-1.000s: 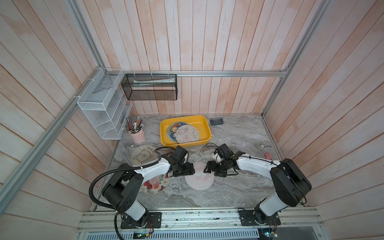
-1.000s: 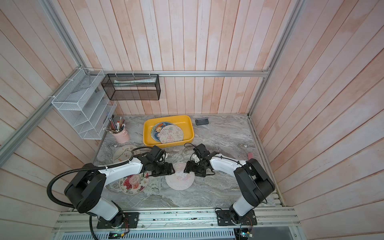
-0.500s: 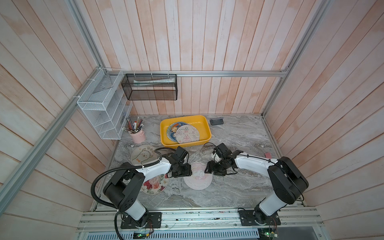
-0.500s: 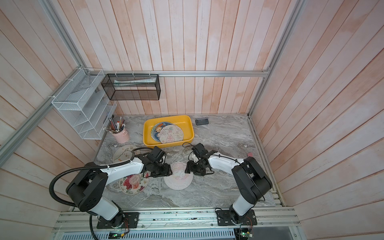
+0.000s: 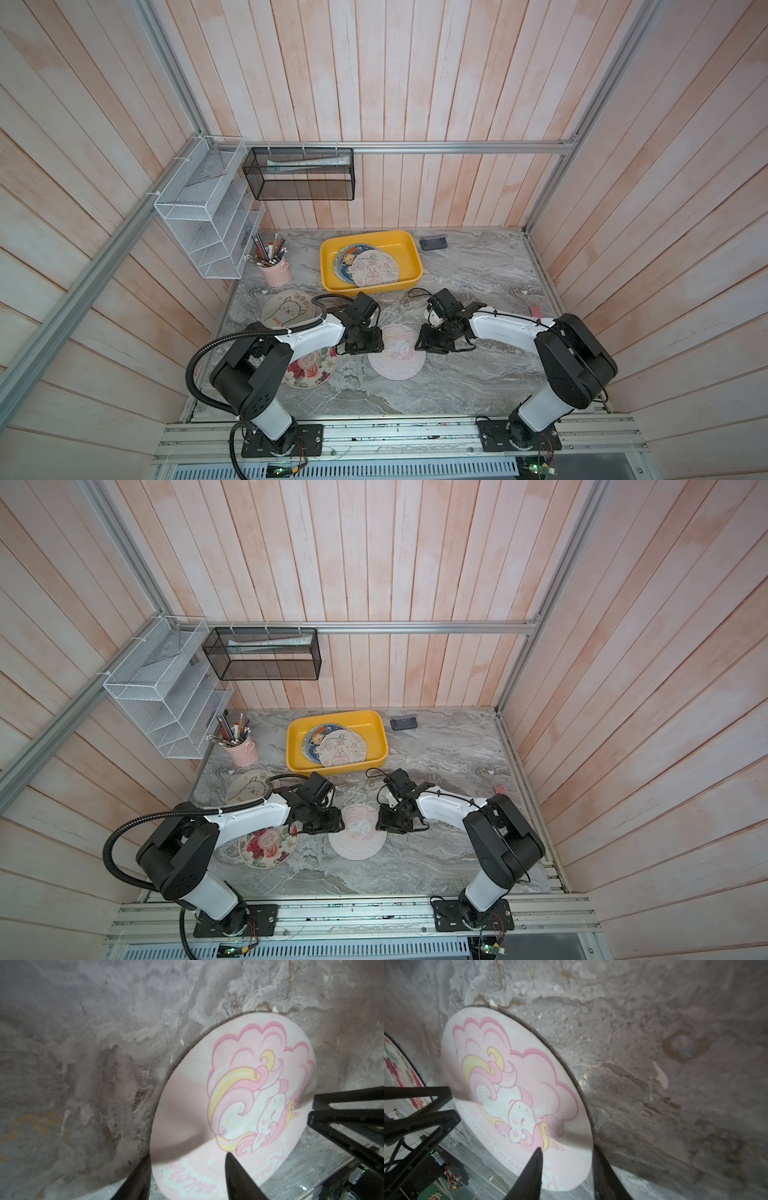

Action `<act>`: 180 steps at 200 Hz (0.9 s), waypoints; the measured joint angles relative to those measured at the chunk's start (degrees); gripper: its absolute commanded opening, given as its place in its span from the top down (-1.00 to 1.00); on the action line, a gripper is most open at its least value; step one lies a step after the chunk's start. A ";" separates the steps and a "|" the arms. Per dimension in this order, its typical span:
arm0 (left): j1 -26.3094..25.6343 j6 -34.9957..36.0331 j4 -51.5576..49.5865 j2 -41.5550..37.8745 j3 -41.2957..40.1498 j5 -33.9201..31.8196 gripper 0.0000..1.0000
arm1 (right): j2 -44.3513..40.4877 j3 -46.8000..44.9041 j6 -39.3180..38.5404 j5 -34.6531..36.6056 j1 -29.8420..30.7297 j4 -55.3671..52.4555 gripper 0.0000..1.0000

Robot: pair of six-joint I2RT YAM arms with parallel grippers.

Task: Put the coasters into the storage box
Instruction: Pick up the coaster from the center of the board.

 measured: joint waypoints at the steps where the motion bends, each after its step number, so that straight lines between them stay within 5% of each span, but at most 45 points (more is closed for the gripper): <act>1: 0.00 0.00 0.00 0.00 0.00 0.00 -0.13 | 0.00 -0.02 -0.02 0.02 0.00 0.00 0.29; 99: 0.00 0.02 -0.04 0.02 0.00 0.00 -0.13 | 0.66 -0.24 0.70 -0.04 0.02 0.94 0.57; 180: -0.02 0.15 -0.50 0.24 0.00 -0.02 0.30 | 0.74 -0.24 0.72 -0.11 0.02 1.33 0.57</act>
